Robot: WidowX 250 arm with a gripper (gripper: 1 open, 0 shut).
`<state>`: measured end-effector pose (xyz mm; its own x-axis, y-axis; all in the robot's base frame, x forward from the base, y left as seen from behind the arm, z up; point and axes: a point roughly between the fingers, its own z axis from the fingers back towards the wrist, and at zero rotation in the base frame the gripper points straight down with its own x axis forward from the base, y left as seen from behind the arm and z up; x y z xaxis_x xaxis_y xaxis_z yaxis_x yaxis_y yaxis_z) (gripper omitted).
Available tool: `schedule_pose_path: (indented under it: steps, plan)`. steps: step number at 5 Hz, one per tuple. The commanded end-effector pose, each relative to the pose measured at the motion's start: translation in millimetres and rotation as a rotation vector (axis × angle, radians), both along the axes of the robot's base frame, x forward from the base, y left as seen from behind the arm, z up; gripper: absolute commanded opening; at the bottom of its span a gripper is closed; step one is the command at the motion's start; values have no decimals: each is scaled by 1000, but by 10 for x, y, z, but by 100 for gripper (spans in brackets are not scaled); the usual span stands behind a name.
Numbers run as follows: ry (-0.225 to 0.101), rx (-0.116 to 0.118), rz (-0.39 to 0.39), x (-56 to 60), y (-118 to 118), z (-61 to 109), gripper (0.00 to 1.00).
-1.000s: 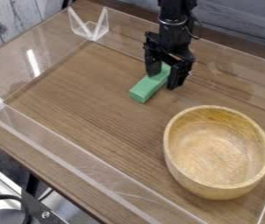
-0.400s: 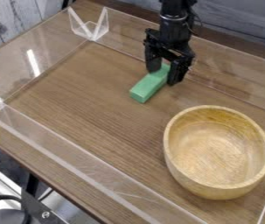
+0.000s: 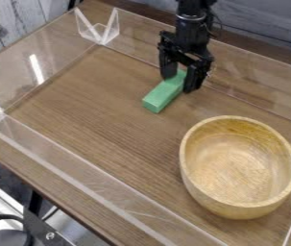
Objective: Put the green block in the brown bowl
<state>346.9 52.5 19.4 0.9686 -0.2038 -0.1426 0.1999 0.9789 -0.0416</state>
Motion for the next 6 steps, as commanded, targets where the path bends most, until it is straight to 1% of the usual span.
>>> schedule_pose_path:
  steps: [1,2,3,4,5,6]
  plan:
    - [93,-9,43,-140,229,-260,100]
    - [109,-12,49,-146,257,-265,100]
    - [107,-15,50,-146,262,-137,0]
    - [102,-19,56,-160,257,-33,0]
    - [67,-21,116,-211,215,245,0]
    - [15,0,205,-229,120,635,0]
